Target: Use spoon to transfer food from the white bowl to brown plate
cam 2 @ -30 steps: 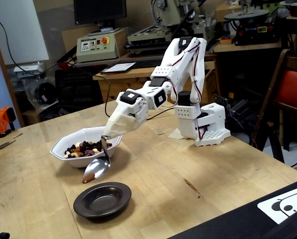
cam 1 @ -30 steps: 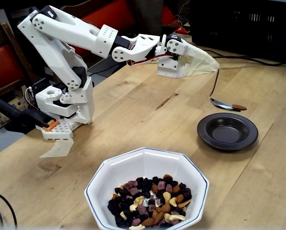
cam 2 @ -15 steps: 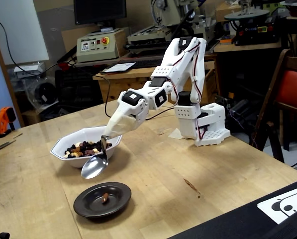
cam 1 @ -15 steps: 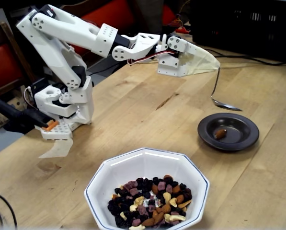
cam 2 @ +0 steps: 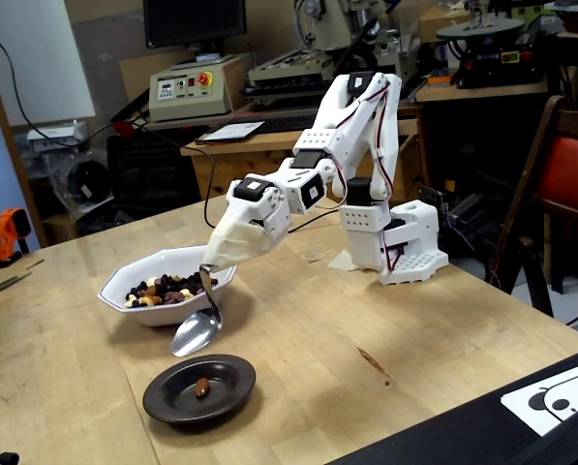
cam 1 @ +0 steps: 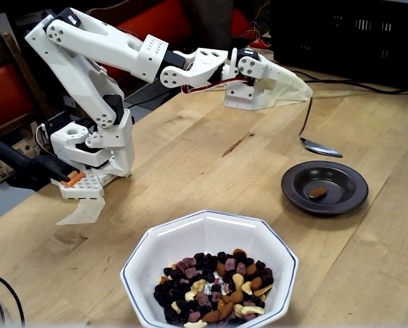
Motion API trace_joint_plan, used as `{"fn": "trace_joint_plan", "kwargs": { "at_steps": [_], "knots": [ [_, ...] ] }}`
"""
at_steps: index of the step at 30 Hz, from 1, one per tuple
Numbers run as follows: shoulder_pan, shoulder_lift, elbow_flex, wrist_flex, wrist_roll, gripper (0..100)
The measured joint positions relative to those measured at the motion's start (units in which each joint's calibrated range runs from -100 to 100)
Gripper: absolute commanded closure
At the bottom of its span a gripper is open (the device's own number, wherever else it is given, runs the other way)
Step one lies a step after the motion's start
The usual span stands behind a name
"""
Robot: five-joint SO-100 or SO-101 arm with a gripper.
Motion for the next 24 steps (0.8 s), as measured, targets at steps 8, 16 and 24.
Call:
{"fn": "trace_joint_plan", "kwargs": {
  "at_steps": [8,16,24],
  "knots": [
    [5.84,0.0,0.0,0.0,-5.37,98],
    [12.7,-9.79,0.0,0.0,-5.86,98],
    [16.5,-18.38,0.0,0.0,-5.86,98]
  ]
}}
